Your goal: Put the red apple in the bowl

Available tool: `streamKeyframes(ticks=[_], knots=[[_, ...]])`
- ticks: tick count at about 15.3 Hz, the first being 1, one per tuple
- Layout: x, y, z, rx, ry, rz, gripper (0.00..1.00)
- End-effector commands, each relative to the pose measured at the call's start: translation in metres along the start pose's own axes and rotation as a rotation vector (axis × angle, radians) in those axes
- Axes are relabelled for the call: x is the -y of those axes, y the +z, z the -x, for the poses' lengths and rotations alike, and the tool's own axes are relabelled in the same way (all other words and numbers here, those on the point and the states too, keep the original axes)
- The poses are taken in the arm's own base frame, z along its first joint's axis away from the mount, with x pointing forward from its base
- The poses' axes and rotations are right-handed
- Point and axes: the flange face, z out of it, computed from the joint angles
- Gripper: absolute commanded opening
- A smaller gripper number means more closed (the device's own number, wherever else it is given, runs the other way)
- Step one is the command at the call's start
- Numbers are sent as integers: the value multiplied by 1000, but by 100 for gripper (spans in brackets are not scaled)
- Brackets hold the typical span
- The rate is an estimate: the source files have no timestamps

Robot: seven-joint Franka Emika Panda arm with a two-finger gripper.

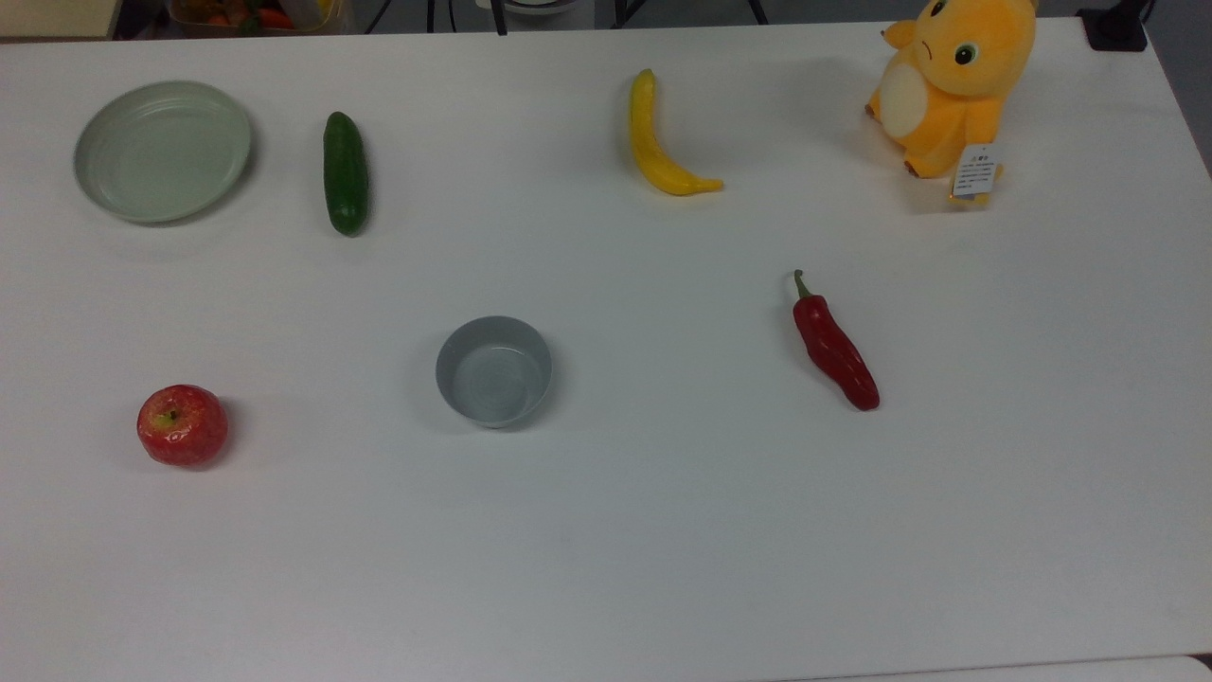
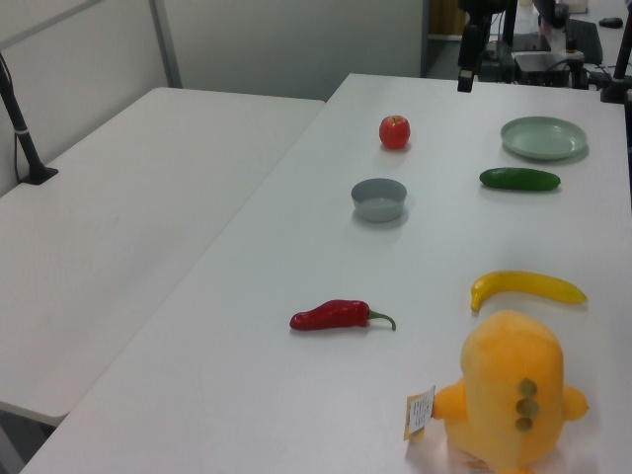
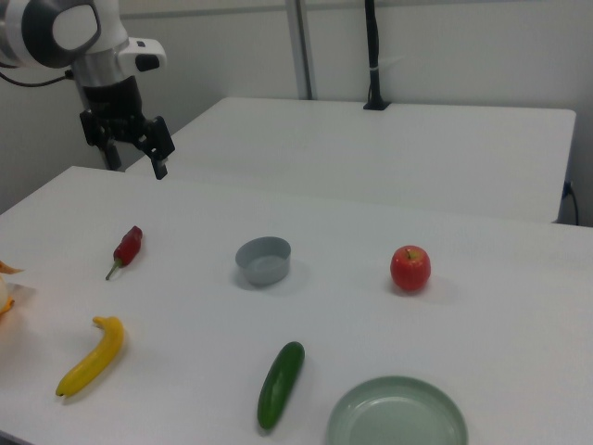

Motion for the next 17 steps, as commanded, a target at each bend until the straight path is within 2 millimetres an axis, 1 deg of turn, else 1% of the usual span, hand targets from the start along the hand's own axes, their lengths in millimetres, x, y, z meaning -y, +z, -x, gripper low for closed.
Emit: streamKeyframes(ticks=[1, 4, 6, 8, 10, 11, 14, 15, 16, 17], knots=[[15, 21, -8, 19, -22, -6, 100], [23, 32, -11, 38, -38, -8, 100], [30, 42, -21, 4, -46, -16, 100], [30, 57, -29, -21, -40, -17, 100], [29, 65, -39, -56, -41, -19, 100], [25, 66, -45, -81, -36, -20, 100], [8, 60, -50, -125, -12, -10, 100], [-23, 46, -55, -149, 15, 2, 100], [-37, 42, -57, -157, 1, 8, 100], [-50, 43, -59, -156, -19, 14, 100]])
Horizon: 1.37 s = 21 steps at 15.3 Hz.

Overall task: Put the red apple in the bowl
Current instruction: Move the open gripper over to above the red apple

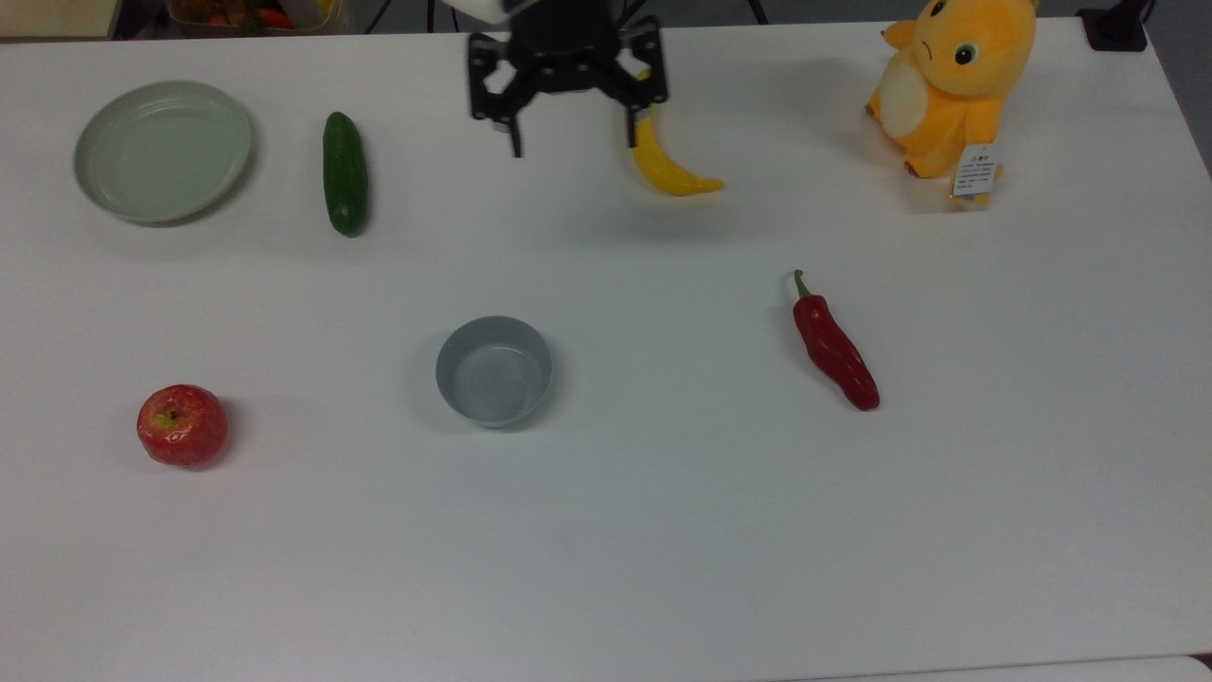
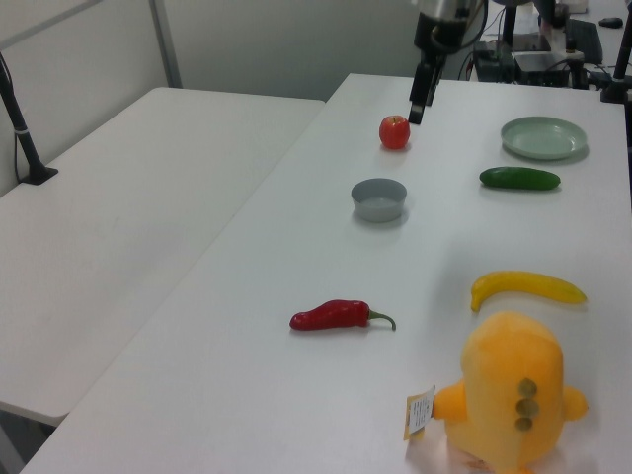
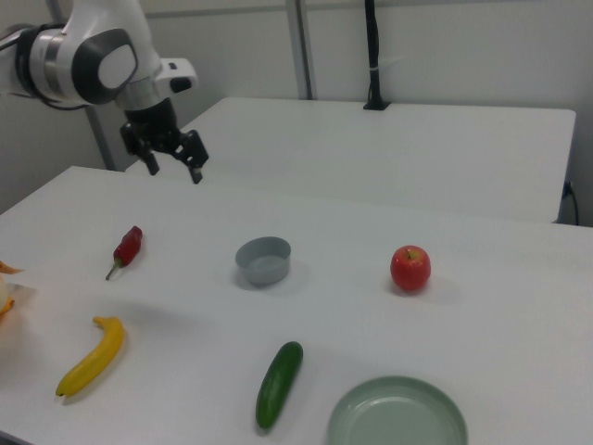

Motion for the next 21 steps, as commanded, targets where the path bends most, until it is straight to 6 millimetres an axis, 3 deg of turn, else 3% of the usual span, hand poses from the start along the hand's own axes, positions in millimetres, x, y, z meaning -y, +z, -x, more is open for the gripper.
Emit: streamKeyframes(ticks=[1, 4, 8, 11, 16, 21], knots=[[-68, -18, -12, -45, -21, 24, 100], [-134, -20, -27, -63, -44, 63, 100], [-216, -3, -42, -66, -72, 133, 100], [-263, 16, -49, -154, -67, 195, 100], [-304, 73, -56, -218, -65, 259, 100], [-320, 134, -54, -222, -70, 282, 100]])
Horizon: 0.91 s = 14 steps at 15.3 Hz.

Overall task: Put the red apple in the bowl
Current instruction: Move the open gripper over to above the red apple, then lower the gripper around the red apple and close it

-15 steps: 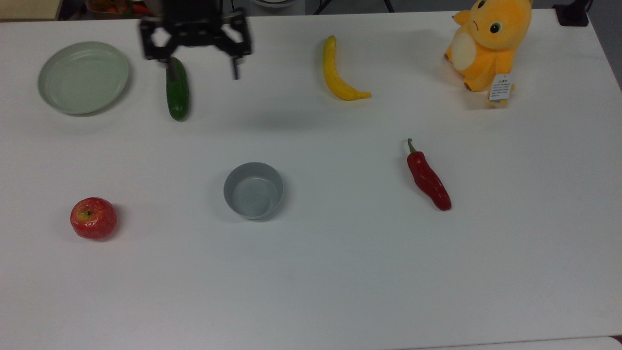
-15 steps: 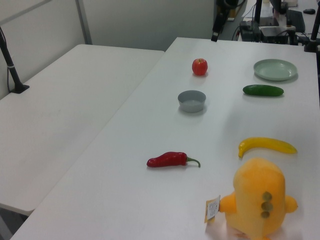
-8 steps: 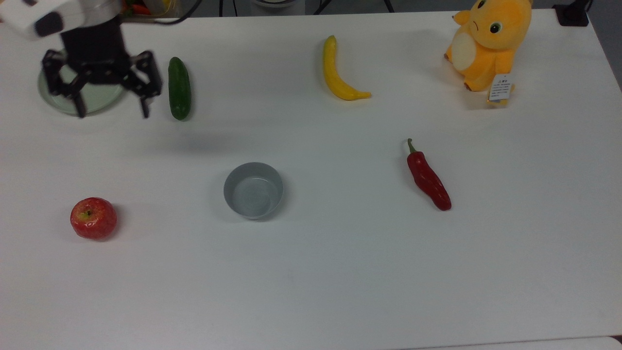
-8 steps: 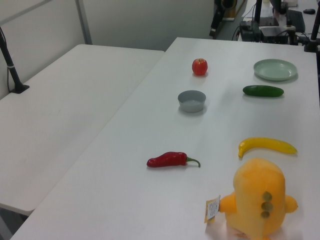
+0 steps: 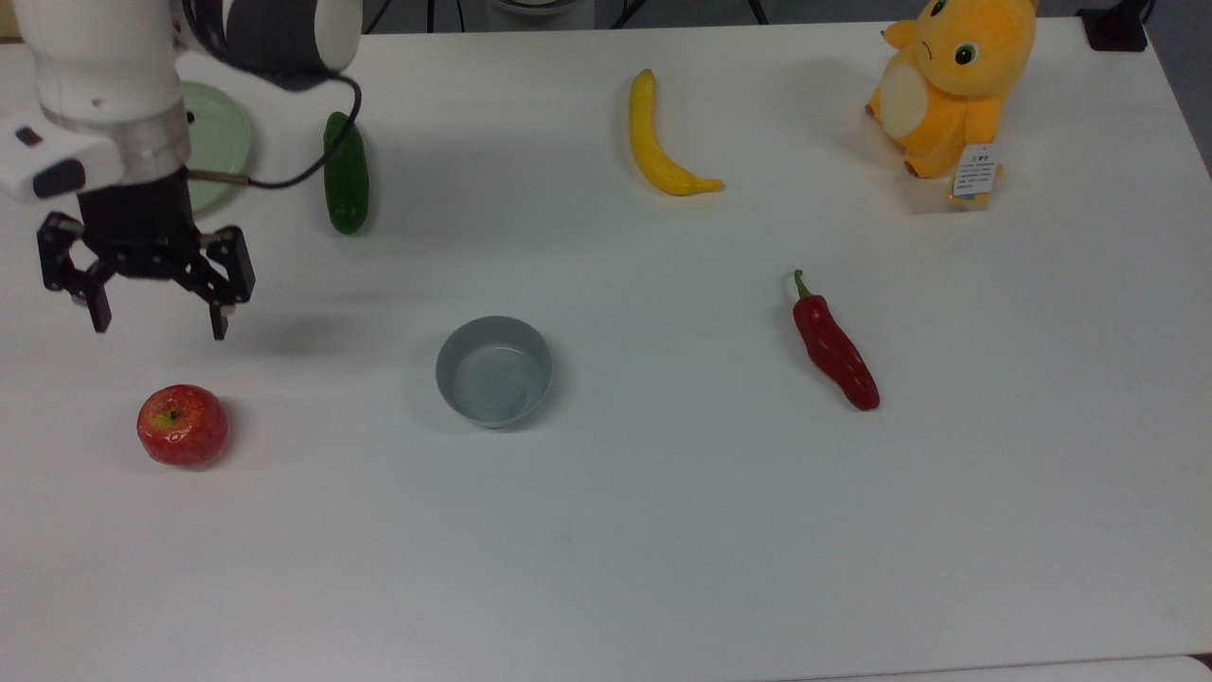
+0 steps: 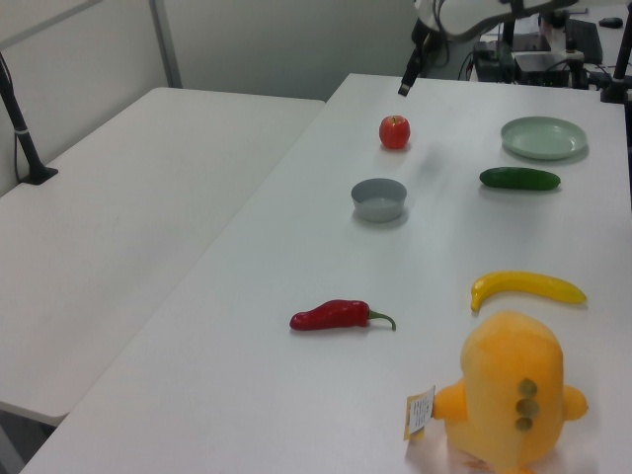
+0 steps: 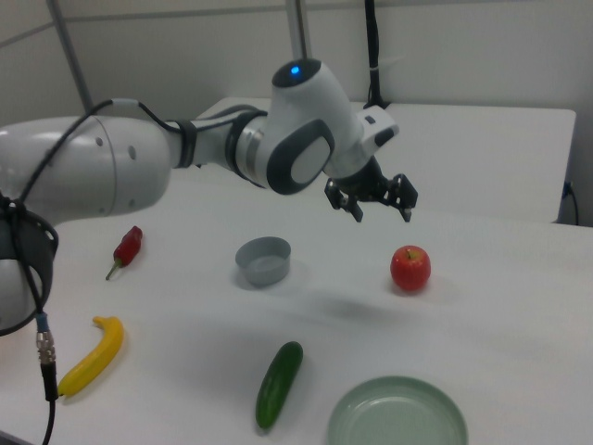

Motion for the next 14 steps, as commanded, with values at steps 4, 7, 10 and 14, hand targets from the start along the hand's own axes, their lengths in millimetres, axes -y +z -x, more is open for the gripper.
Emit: streamKeyframes(ticks=[4, 7, 10, 14], knots=[[3, 57, 10, -19, -59, 40, 100], [7, 88, 16, -48, -69, 67, 100], [6, 109, 23, -56, -81, 88, 100], [7, 125, 30, -80, -92, 112, 100]])
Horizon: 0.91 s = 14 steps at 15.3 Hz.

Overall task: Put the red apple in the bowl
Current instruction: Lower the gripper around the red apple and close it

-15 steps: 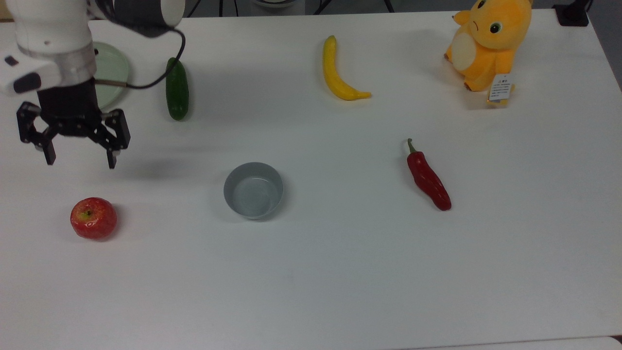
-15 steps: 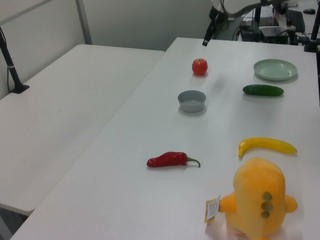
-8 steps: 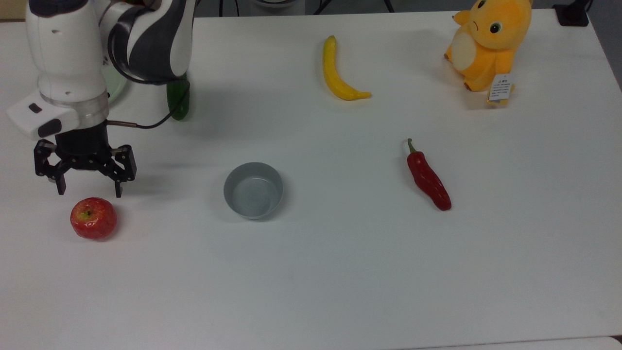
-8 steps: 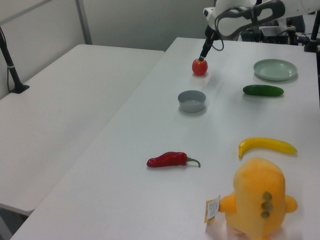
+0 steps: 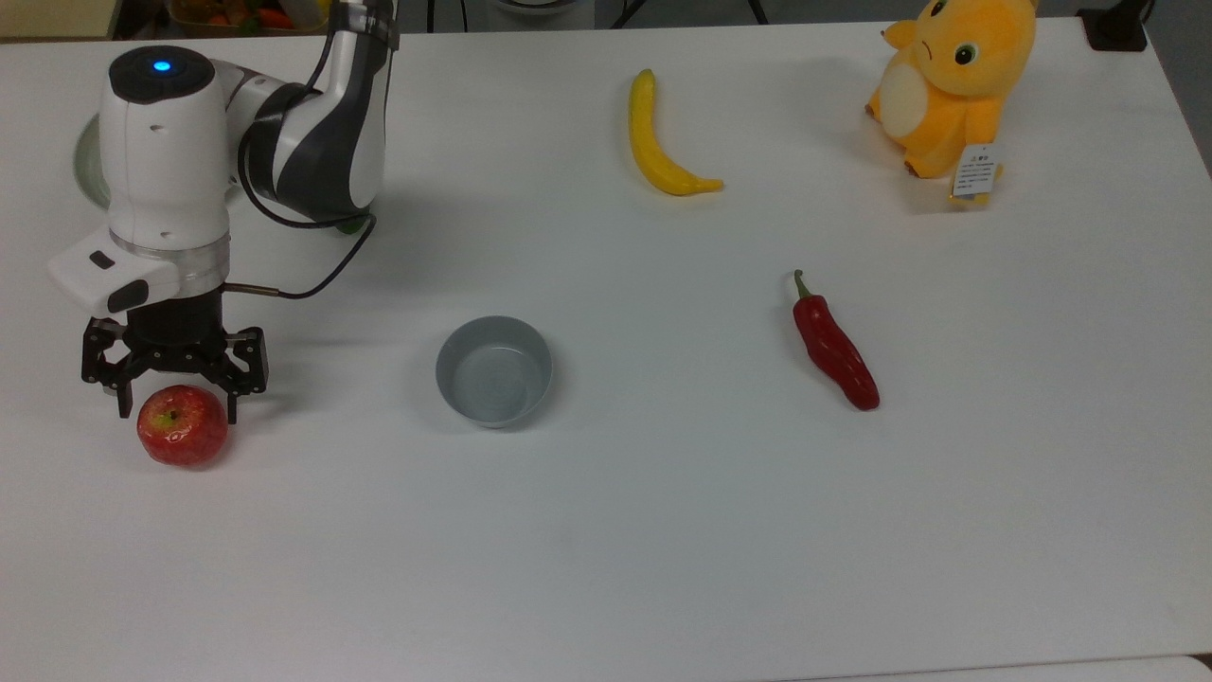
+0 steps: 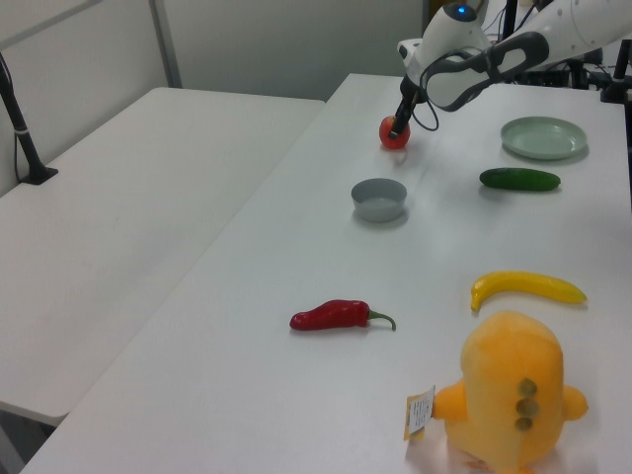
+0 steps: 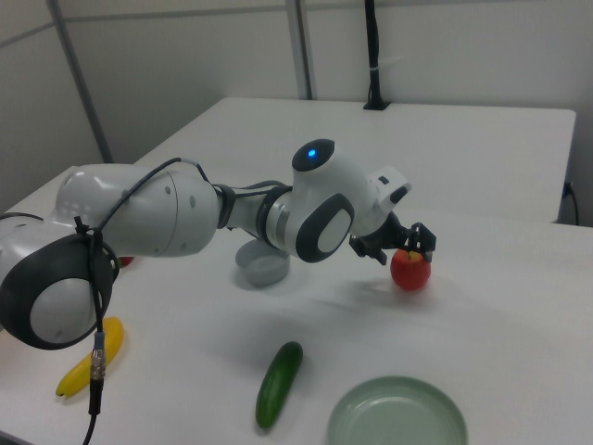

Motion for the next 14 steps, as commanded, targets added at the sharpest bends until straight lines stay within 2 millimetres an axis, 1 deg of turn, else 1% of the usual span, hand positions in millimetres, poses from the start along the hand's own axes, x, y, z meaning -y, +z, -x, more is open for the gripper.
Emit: streamKeyframes(ticks=[1, 4, 5, 7, 8, 9, 10, 11, 14], knots=[[0, 13, 8, -12, -24, 27, 100], [3, 18, 10, 2, -56, 35, 99], [4, 21, 12, 7, -61, 35, 93], [4, 21, 12, 9, -70, 38, 75], [5, 21, 12, 11, -77, 40, 64], [6, 20, 11, 10, -82, 41, 55], [6, 20, 11, 13, -90, 44, 48], [6, 19, 10, 15, -97, 48, 46], [5, 9, 8, 12, -94, 46, 46]])
